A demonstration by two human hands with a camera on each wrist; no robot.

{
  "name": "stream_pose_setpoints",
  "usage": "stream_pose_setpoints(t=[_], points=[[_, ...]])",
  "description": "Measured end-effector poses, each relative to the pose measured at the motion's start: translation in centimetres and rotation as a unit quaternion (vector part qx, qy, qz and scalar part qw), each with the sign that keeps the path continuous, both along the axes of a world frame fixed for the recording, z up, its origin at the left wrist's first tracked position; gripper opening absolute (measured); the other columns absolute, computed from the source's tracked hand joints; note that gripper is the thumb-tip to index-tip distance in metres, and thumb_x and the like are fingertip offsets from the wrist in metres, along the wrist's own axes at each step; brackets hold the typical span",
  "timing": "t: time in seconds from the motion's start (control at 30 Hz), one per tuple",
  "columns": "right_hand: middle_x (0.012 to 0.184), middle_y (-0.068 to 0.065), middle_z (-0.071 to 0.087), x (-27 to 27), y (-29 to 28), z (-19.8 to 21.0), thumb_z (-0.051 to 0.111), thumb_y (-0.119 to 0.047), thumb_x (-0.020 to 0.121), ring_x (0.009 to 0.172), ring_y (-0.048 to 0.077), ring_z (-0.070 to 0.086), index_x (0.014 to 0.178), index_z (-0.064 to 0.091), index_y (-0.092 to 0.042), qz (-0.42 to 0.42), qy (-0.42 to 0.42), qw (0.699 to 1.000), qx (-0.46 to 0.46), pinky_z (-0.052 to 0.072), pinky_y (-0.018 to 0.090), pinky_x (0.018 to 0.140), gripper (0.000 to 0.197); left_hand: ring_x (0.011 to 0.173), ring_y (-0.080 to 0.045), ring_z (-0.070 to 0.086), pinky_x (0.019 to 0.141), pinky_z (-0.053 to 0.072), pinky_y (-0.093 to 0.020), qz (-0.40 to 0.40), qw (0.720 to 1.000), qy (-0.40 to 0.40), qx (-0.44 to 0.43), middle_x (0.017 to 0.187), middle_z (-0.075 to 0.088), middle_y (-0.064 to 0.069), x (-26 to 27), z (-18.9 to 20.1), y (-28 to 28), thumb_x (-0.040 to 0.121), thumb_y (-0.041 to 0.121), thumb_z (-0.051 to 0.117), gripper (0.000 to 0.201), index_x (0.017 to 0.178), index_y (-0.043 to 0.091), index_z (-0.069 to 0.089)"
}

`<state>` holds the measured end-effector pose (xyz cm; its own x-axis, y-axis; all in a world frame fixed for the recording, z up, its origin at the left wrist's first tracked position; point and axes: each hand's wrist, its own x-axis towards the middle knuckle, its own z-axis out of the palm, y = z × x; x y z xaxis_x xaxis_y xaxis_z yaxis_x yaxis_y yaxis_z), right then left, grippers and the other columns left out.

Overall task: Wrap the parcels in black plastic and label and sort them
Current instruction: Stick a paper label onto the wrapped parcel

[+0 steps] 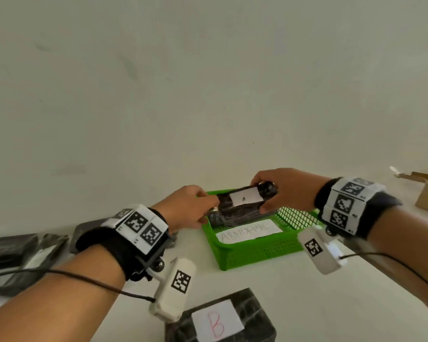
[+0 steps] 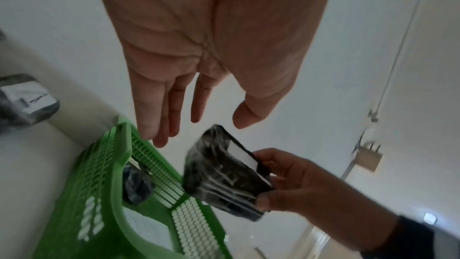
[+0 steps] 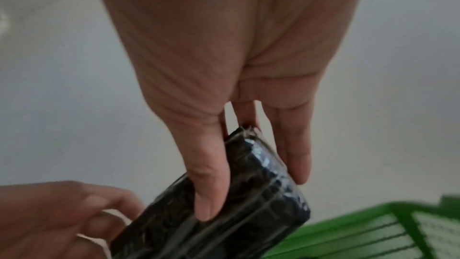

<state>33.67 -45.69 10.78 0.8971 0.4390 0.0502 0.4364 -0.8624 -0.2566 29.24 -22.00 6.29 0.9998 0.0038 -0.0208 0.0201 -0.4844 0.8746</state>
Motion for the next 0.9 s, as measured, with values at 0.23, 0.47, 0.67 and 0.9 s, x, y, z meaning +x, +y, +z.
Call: stream_pose_setpoints(t=[0.23,0.47,0.67,0.9], points=[[0.138,0.006,0.061,10.2,-0.9,-1.4,0.081,-0.015,0.089,0.119,0.026,0.058,0.14,0.058,-0.021,-0.075,0.016,0.984,-0.161,0.049,0.036,0.094,0.057,0.109,-0.018,0.061,0.094,0.052,-0.034,-0.066,0.94,-0.043,0.332,0.124,0.061,-0.002,8.1,-2.8,0.7,0.095,0.041,0.068,0.035,0.124,0.023,0.059],[0.146,0.011,0.058,18.6,-1.4,-3.0,0.082,-0.016,0.088,0.129,0.032,0.058,0.146,0.055,-0.011,-0.111,0.058,0.946,-0.299,0.046,0.034,0.092,0.064,0.127,-0.017,0.046,0.111,0.041,-0.037,-0.146,0.895,-0.02,0.422,0.144,0.042,0.001,13.3,-6.1,2.4,0.098,0.053,0.058,0.051,0.141,0.026,0.049],[0.141,0.014,0.058,21.9,-0.2,-6.4,0.077,-0.003,0.092,0.106,0.036,0.072,0.15,0.051,-0.012,-0.123,0.122,0.963,-0.205,0.061,0.042,0.095,0.065,0.14,-0.018,0.032,0.112,0.027,-0.027,-0.161,0.91,-0.012,0.382,0.139,0.034,0.002,14.8,-9.0,2.4,0.107,0.039,0.043,0.039,0.142,0.02,0.04],[0.127,0.013,0.065,22.4,0.5,-8.6,0.074,-0.013,0.097,0.1,0.028,0.069,0.138,0.063,-0.002,-0.146,0.15,0.964,-0.163,0.062,0.034,0.086,0.044,0.146,-0.02,0.027,0.119,0.023,-0.029,-0.152,0.912,-0.003,0.382,0.152,0.031,-0.002,15.1,-9.2,2.5,0.106,0.043,0.045,0.051,0.149,0.016,0.034]])
